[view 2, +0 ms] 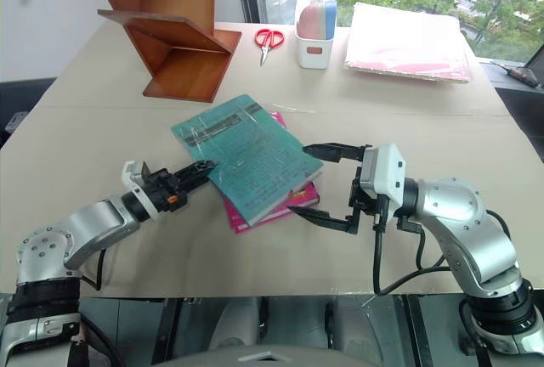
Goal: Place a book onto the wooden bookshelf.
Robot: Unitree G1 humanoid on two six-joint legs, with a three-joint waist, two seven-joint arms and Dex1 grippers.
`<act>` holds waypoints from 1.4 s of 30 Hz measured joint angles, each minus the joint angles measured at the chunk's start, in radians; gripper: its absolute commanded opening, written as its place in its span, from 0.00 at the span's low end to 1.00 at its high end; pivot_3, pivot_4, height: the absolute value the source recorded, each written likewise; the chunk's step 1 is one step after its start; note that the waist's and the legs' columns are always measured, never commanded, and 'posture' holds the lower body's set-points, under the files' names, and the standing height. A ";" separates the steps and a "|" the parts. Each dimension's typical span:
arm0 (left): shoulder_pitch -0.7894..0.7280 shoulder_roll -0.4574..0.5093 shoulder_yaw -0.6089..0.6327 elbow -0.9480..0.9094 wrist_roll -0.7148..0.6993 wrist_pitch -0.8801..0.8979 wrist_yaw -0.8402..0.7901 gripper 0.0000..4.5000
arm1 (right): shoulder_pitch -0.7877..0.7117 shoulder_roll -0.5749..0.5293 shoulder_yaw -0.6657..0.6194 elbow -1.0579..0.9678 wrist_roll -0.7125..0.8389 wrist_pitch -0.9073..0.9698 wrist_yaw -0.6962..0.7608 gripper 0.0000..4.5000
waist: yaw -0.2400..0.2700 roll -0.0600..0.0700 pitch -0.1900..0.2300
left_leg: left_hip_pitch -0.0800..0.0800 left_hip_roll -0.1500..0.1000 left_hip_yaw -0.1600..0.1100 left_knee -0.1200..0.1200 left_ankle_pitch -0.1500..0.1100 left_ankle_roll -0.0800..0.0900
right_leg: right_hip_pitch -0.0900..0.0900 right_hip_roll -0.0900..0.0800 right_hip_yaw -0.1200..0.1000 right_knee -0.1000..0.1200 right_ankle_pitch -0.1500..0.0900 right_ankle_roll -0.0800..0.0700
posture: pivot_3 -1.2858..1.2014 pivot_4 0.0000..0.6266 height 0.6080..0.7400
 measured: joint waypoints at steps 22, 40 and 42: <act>0.013 -0.022 0.017 -0.109 0.007 -0.022 0.088 0.83 | -0.024 0.038 0.038 0.060 -0.028 -0.034 0.038 1.00 | 0.001 0.000 0.000 | 0.000 0.000 0.000 0.000 0.000 0.000 | 0.000 0.000 0.000 0.000 0.000 0.000 | 0.52 0.24 1.00; 0.019 -0.042 0.049 -0.077 -0.016 -0.051 0.147 0.02 | -0.012 0.037 0.038 0.059 -0.029 -0.034 0.036 1.00 | 0.001 0.000 0.000 | 0.000 0.000 0.000 0.000 0.000 0.000 | 0.000 0.000 0.000 0.000 0.000 0.000 | 0.52 0.24 1.00; 0.015 -0.043 0.049 -0.077 -0.029 -0.052 0.152 0.02 | -0.012 0.037 0.038 0.059 -0.029 -0.034 0.036 1.00 | 0.001 0.000 0.000 | 0.000 0.000 0.000 0.000 0.000 0.000 | 0.000 0.000 0.000 0.000 0.000 0.000 | 0.52 0.24 1.00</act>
